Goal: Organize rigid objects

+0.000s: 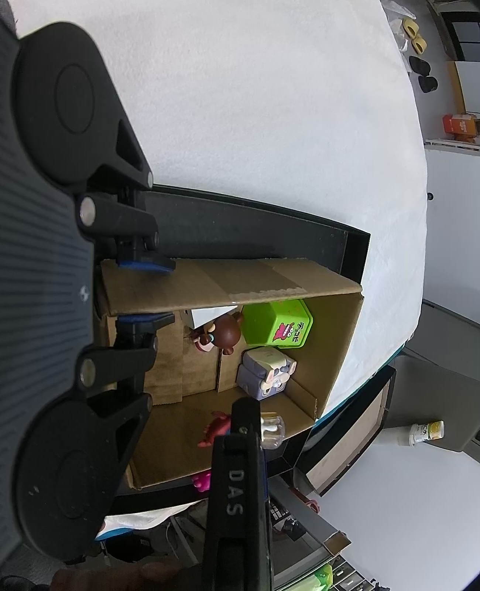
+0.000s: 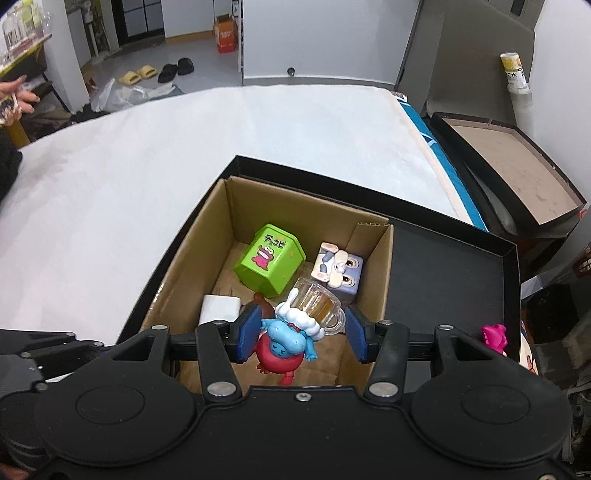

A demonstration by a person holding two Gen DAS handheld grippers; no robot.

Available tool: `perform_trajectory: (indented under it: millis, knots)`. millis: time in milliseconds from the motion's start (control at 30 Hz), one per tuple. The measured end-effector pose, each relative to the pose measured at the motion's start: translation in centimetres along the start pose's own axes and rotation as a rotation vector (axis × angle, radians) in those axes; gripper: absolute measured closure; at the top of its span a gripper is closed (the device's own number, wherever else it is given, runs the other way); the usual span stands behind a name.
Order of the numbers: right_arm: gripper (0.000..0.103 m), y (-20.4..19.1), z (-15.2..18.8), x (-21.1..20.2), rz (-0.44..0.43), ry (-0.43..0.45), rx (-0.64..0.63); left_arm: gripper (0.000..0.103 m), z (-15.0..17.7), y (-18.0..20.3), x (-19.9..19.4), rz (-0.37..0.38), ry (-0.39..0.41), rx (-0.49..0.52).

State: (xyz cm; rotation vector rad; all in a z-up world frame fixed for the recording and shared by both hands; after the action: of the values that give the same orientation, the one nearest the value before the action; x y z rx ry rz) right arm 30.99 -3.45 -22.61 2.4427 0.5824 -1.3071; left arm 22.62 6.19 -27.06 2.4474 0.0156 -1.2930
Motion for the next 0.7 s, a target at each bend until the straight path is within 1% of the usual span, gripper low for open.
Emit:
perform_trajectory:
  millis: [367,567,700]
  knots:
    - [0.054,0.2,0.1,1.0,0.018,-0.022,-0.012,0.082,0.0,0.0,0.0,0.001,-0.002,-0.002]
    - [0.053,0.8,-0.2,1.0,0.017,-0.029,0.014,0.082,0.0,0.1,0.1,0.002,-0.002,-0.007]
    - [0.05,1.9,-0.8,0.1,0.034,-0.001,0.026,0.082,0.0,0.1,0.1,0.005,-0.003,-0.007]
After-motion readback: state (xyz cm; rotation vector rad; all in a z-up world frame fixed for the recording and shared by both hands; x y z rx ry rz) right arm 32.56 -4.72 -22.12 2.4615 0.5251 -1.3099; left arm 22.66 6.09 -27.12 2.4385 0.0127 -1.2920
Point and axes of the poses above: each gripper's, at about its wrist camera, not at the fingertips, and x roughly the way its jaws point, y to its right, z to its underside, the point moved 10 cm from there along x, roughly the way its jaws point, and after that the axes turned 2 degrees about y, right-handed, at the moved point
